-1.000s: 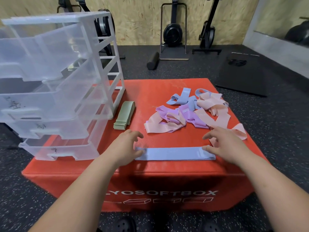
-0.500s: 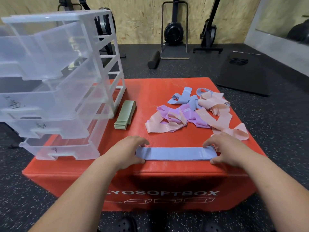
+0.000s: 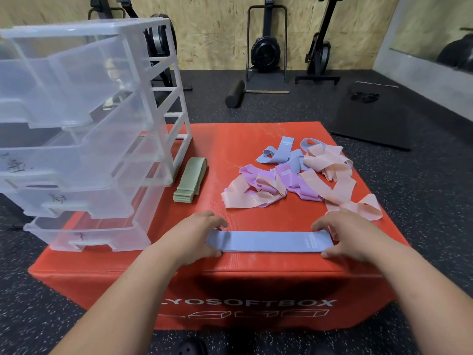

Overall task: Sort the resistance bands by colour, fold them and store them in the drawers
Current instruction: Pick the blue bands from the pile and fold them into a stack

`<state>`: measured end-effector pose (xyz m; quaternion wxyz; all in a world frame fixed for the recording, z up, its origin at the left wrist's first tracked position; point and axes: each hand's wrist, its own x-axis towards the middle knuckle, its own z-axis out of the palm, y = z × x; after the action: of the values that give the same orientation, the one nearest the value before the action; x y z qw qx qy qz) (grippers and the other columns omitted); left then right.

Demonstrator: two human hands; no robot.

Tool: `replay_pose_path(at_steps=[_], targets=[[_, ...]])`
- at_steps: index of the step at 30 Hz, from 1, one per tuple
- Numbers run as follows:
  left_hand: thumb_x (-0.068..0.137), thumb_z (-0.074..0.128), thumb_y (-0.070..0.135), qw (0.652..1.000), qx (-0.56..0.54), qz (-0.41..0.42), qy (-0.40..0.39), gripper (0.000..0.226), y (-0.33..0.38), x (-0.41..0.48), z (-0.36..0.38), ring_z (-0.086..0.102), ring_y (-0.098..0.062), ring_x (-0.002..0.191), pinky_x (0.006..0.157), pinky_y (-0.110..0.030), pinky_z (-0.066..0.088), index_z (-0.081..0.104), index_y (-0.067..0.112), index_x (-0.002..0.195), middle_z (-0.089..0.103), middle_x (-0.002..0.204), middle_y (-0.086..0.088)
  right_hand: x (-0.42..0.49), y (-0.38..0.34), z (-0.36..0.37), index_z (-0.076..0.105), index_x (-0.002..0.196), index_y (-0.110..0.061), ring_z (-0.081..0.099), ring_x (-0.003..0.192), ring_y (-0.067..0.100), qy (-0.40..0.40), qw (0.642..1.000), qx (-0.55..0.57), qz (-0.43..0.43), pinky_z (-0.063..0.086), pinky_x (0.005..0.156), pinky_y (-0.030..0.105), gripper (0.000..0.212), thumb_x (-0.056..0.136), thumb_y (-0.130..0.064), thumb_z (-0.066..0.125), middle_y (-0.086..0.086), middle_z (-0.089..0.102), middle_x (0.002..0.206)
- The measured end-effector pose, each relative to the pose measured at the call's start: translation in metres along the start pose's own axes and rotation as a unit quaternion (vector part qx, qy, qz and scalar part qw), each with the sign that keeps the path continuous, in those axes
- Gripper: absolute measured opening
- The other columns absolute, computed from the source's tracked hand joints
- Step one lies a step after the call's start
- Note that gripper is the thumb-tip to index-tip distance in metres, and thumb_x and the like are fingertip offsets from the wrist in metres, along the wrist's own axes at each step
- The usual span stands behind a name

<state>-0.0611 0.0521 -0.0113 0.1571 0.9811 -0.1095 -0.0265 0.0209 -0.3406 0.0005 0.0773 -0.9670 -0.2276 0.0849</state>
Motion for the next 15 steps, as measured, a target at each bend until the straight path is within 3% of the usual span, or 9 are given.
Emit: replay_pose_path(at_steps=[4, 11, 15], targets=[[0.080, 0.086, 0.052, 0.999, -0.026, 0.016, 0.039, 0.068, 0.002, 0.008, 0.000, 0.057, -0.007, 0.116, 0.098, -0.028, 0.050, 0.061, 0.036, 0.141, 0.059, 0.129, 0.015, 0.007, -0.001, -0.005, 0.066, 0.127, -0.045, 0.053, 0.117, 0.007, 0.032, 0.999, 0.039, -0.014, 0.045, 0.098, 0.028, 0.061, 0.071, -0.053, 0.089, -0.022, 0.062, 0.123], [0.085, 0.083, 0.043, 0.993, -0.021, 0.004, 0.114, 0.059, 0.010, 0.046, 0.003, 0.056, -0.020, 0.124, 0.104, -0.037, 0.048, 0.064, 0.030, 0.139, 0.062, 0.133, 0.007, 0.068, -0.021, -0.011, 0.064, 0.131, -0.041, 0.059, 0.117, 0.017, 0.122, 0.990, 0.067, 0.009, 0.052, 0.097, 0.041, 0.047, 0.086, -0.047, 0.078, -0.010, 0.065, 0.125], [0.086, 0.079, 0.039, 0.990, -0.019, 0.008, 0.137, 0.062, 0.009, 0.069, 0.008, 0.056, -0.025, 0.121, 0.103, -0.041, 0.048, 0.058, 0.030, 0.144, 0.059, 0.134, 0.005, 0.124, -0.025, -0.024, 0.062, 0.133, -0.042, 0.049, 0.129, 0.025, 0.116, 0.993, 0.009, 0.020, 0.046, 0.099, 0.041, 0.046, 0.088, -0.046, 0.073, -0.006, 0.061, 0.129]])
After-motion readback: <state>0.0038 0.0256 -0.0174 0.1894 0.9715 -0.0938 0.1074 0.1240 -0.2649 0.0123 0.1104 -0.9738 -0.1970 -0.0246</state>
